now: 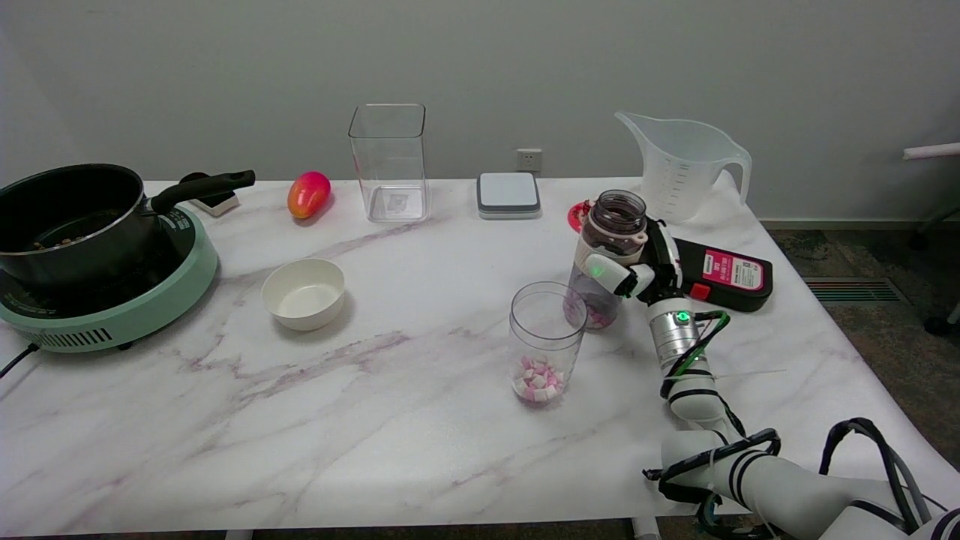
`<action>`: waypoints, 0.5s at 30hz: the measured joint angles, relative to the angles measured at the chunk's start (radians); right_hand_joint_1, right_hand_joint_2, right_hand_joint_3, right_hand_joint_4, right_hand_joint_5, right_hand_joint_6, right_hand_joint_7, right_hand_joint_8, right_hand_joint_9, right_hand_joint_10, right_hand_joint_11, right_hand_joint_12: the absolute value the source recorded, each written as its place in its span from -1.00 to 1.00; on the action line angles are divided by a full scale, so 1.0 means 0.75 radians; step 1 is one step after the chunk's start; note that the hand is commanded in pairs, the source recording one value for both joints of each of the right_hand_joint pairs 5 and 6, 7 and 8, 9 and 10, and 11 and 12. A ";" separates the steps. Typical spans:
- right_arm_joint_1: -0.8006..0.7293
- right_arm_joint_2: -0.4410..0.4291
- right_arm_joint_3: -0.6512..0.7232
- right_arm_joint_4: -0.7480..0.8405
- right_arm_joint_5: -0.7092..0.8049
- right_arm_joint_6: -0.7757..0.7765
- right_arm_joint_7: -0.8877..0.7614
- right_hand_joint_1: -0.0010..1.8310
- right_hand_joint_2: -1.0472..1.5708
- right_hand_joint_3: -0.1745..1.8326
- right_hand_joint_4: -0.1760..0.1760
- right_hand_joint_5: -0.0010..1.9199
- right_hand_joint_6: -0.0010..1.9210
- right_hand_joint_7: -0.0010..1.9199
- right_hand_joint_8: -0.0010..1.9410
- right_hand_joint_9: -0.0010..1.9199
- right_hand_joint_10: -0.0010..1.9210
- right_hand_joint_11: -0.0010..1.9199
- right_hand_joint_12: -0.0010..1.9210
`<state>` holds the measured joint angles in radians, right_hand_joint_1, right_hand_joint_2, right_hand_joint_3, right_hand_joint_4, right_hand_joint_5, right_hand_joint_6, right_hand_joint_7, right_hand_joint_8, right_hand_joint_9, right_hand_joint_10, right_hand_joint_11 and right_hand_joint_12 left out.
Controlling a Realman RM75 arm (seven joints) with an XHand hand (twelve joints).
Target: Place the bottle onto the table.
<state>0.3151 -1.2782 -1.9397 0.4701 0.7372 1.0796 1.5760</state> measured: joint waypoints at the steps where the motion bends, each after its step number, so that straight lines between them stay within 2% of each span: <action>1: -0.002 0.003 0.001 0.001 0.000 0.001 0.000 0.35 -0.52 0.39 0.00 -0.23 -0.23 0.32 0.30 0.00 0.00 0.03 0.03; 15: -0.031 0.043 0.009 0.025 0.002 0.009 0.000 0.34 -0.55 0.38 0.00 -0.27 -0.27 0.29 0.28 0.01 0.00 0.04 0.04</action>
<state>0.2918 -1.2458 -1.9328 0.4892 0.7387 1.0864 1.5759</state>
